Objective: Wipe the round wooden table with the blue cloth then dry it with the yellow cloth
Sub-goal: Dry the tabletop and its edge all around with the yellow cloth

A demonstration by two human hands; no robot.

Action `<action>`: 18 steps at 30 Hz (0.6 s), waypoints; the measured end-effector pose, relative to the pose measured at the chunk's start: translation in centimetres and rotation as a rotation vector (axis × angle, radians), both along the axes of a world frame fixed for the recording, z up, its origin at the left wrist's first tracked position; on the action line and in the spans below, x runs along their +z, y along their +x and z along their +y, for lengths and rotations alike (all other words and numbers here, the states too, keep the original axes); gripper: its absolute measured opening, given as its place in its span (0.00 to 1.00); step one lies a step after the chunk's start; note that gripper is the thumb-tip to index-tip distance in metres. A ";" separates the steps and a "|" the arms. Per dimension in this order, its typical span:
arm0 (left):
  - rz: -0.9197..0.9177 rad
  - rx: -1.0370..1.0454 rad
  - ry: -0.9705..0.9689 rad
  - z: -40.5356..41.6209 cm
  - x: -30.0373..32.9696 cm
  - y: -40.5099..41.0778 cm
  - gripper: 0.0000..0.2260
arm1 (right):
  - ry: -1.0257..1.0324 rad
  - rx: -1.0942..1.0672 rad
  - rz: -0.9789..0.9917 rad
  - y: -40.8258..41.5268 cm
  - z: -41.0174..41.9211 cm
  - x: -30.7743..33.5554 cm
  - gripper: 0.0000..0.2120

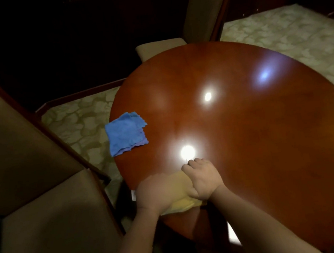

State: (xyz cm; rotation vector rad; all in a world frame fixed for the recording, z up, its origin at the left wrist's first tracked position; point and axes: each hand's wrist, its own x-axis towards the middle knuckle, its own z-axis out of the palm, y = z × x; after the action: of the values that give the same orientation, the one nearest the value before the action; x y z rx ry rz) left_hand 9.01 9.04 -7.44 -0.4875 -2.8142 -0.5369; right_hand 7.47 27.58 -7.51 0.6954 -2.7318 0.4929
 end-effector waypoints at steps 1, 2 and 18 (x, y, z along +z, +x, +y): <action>0.016 0.010 0.007 0.2 -0.1 -1.1 0.12 | -0.001 -0.012 0.004 -1.1 0.1 0.0 0.20; 0.029 0.023 0.012 0.4 -0.2 -2.2 0.13 | -0.002 -0.019 0.008 -2.3 0.3 0.0 0.20; 0.090 0.356 0.034 3.3 -0.6 -14.5 0.15 | 0.037 0.245 0.068 -20.4 0.8 0.2 0.27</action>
State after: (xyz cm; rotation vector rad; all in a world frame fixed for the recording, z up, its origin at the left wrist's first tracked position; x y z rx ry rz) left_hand -5.45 12.38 -8.07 0.0008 -2.7113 -0.4718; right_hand -12.96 28.34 -7.36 1.0442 -2.6113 0.4632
